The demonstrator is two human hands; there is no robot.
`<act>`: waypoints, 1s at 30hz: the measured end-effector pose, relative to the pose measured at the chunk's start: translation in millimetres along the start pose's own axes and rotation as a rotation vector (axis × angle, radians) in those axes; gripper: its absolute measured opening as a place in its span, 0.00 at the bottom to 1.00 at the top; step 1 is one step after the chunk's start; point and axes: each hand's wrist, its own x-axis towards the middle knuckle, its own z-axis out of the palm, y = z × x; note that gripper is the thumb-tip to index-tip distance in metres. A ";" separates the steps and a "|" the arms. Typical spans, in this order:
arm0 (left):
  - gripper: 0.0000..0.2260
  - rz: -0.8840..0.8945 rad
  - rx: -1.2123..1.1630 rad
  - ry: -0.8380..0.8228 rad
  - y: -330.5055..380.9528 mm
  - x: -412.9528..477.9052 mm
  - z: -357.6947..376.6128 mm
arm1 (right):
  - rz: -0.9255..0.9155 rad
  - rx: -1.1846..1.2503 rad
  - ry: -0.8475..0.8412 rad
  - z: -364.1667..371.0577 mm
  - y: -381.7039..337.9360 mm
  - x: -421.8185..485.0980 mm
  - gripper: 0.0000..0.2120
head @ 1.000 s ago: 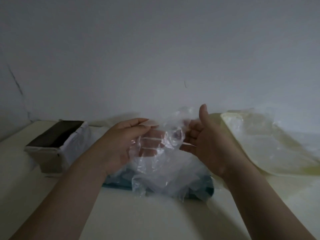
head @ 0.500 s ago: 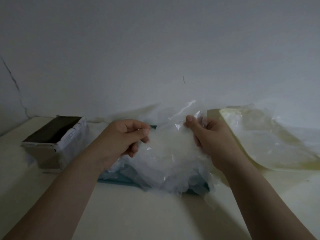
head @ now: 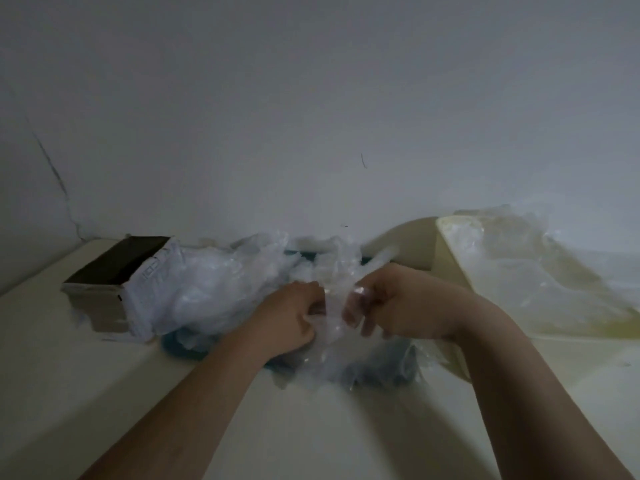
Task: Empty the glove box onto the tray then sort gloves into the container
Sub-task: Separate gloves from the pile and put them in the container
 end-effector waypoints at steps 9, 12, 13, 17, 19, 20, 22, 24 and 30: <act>0.05 -0.037 -0.210 0.239 11.3 -13.6 -35.2 | -0.031 0.026 -0.133 -5.6 -10.3 -10.0 0.19; 0.08 -0.106 -0.539 0.358 15.1 -17.8 -57.5 | -0.127 0.041 0.003 -10.1 -16.8 -13.8 0.11; 0.09 -0.137 -0.679 0.370 15.5 -19.1 -64.4 | -0.161 0.025 0.047 -10.9 -19.3 -15.1 0.09; 0.07 -0.229 -1.253 0.224 19.7 -24.4 -84.9 | -0.342 -0.013 0.227 -7.7 -25.5 -16.6 0.06; 0.12 -0.203 -1.374 0.036 28.1 -26.9 -88.8 | -0.414 0.011 0.336 -3.4 -20.0 -12.7 0.05; 0.09 -0.211 -1.383 -0.021 30.7 -29.1 -89.4 | -0.417 -0.006 0.376 -1.1 -19.4 -10.6 0.05; 0.04 -0.191 -1.393 -0.082 40.5 -36.5 -88.7 | -0.407 -0.046 0.432 2.1 -19.6 -7.5 0.03; 0.08 -0.192 -1.383 -0.090 45.2 -41.6 -85.8 | -0.387 0.026 0.417 5.3 -26.2 -9.7 0.03; 0.20 -0.340 -1.580 -0.096 31.4 -28.7 -87.8 | -0.245 0.434 0.376 15.4 -20.5 1.8 0.10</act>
